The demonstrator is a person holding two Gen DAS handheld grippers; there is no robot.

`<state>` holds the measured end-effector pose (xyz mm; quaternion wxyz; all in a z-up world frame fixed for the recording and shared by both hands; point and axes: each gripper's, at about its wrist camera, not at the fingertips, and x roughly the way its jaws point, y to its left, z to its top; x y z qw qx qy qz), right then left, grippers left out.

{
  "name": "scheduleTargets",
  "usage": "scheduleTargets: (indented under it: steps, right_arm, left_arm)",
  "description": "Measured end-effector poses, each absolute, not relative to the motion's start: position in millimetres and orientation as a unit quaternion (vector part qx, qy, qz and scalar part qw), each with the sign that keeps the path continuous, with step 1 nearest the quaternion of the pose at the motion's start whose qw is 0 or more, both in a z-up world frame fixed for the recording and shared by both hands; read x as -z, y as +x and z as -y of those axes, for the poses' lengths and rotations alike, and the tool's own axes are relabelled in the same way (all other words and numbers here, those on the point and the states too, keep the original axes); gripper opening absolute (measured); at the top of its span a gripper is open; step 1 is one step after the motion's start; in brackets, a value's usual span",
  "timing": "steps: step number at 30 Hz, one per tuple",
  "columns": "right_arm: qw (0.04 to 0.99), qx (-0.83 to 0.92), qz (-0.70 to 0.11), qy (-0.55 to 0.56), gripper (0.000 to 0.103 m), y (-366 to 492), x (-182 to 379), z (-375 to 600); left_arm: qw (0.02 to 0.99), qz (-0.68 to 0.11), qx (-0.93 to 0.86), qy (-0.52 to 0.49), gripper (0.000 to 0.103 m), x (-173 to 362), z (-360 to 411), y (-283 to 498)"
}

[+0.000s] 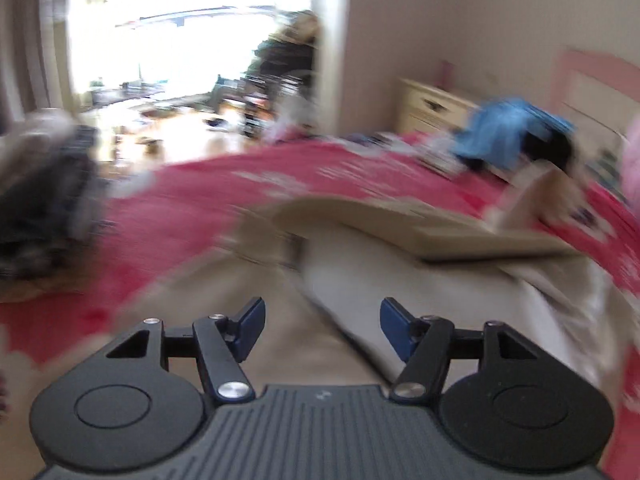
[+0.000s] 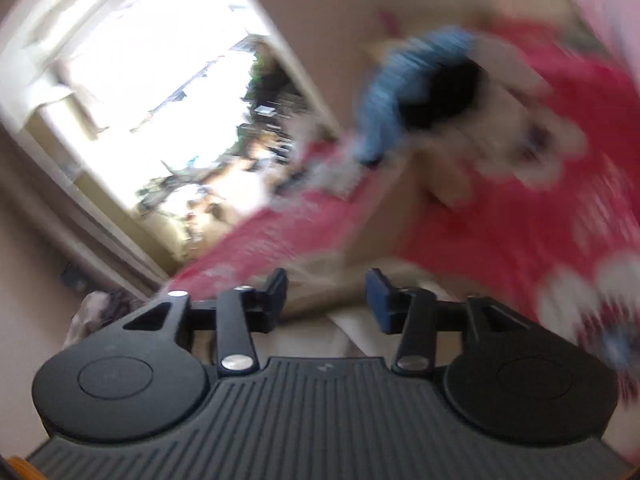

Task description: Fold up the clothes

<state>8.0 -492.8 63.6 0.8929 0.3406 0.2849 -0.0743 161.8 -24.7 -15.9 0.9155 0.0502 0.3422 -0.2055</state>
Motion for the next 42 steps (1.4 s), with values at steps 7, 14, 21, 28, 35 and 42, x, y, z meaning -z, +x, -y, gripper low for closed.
scheduleTargets:
  steps: [7, 14, 21, 28, 35, 42]
  right_arm:
    - [0.791, 0.143, -0.35, 0.481, 0.048, 9.4, 84.4, 532.4]
    - [0.777, 0.214, -0.303, 0.508, 0.049, 23.8, 129.1, 568.4]
    - [0.853, 0.172, -0.324, 0.372, 0.049, 75.6, 118.1, 593.8]
    - [0.879, 0.074, -0.416, 0.22, 0.047, 139.2, 123.5, 580.4]
    - [0.868, 0.05, -0.454, 0.194, 0.004, 159.1, 132.9, 581.4]
    - [0.891, 0.012, -0.413, 0.186, 0.003, 119.8, 58.6, 563.3]
  left_arm:
    - [0.866, -0.358, 0.334, 0.107, 0.065, 51.4, 131.0, 106.6]
    - [0.835, -0.34, 0.394, 0.18, 0.064, 79.4, 178.9, 70.4]
    - [0.825, -0.356, 0.398, 0.186, 0.064, 95.7, 187.6, 77.9]
    - [0.819, -0.37, 0.397, 0.188, 0.064, 105.2, 194.0, 80.8]
    - [0.833, -0.342, 0.388, 0.196, 0.064, 99.7, 194.3, 73.8]
    - [0.828, -0.318, 0.426, 0.176, 0.061, 93.3, 192.7, 65.8]
